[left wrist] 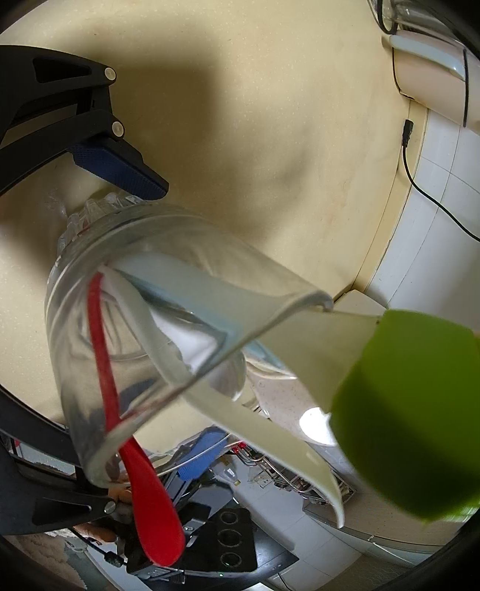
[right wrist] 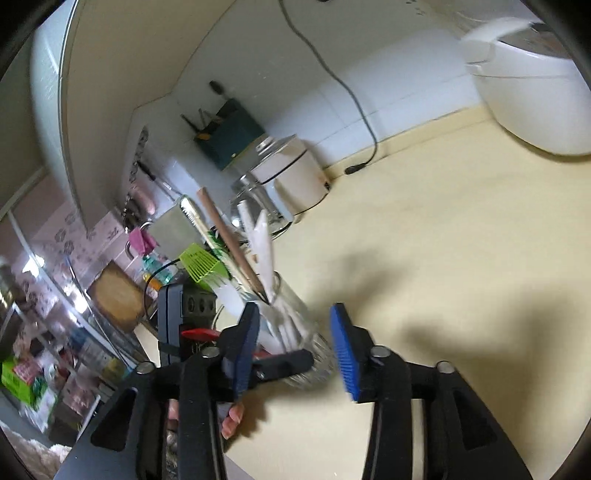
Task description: Organize utensils
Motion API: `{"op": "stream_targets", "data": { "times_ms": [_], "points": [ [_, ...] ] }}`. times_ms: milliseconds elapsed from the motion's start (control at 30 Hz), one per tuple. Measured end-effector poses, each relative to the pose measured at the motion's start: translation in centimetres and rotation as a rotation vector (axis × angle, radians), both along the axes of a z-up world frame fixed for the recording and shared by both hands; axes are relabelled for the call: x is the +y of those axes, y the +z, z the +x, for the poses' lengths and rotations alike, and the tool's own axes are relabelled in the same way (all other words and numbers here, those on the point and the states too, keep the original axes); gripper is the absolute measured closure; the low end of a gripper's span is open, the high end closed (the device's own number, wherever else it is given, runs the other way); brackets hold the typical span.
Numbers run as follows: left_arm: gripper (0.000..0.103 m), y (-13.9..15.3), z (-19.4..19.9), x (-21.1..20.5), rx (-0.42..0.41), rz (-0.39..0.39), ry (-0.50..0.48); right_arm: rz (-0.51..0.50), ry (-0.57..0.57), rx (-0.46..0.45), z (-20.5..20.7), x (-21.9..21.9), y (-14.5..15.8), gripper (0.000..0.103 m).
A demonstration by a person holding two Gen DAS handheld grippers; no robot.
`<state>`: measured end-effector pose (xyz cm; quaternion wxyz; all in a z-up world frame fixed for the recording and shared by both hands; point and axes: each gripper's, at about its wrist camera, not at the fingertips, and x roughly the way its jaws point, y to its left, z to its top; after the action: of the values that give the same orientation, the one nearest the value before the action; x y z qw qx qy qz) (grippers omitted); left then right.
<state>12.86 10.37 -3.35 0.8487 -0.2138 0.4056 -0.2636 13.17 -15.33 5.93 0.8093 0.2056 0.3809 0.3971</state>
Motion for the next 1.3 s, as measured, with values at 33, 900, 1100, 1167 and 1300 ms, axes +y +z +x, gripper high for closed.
{"op": "stream_targets", "data": {
  "times_ms": [33,900,1100,1167,1300],
  "points": [
    [0.003,0.0,0.0,-0.1,-0.001,0.002,-0.001,0.004,-0.006,0.0,-0.1,-0.5,0.1,0.057],
    [0.001,0.8,-8.5,1.0,-0.024,0.169,0.26,-0.384,-0.056,-0.166,-4.4,2.2,0.0,0.057],
    [0.001,3.1,-12.2,-0.8,-0.078,0.36,0.411,-0.556,-0.081,-0.196,-5.8,4.4,-1.7,0.057],
    [0.001,3.9,-12.6,-2.1,-0.103,0.449,0.443,-0.566,-0.082,-0.191,-6.1,4.8,-1.9,0.057],
    [0.001,5.1,-13.6,-4.4,-0.169,0.549,0.495,-0.583,-0.101,-0.19,-6.6,4.8,-1.7,0.059]
  ]
}}
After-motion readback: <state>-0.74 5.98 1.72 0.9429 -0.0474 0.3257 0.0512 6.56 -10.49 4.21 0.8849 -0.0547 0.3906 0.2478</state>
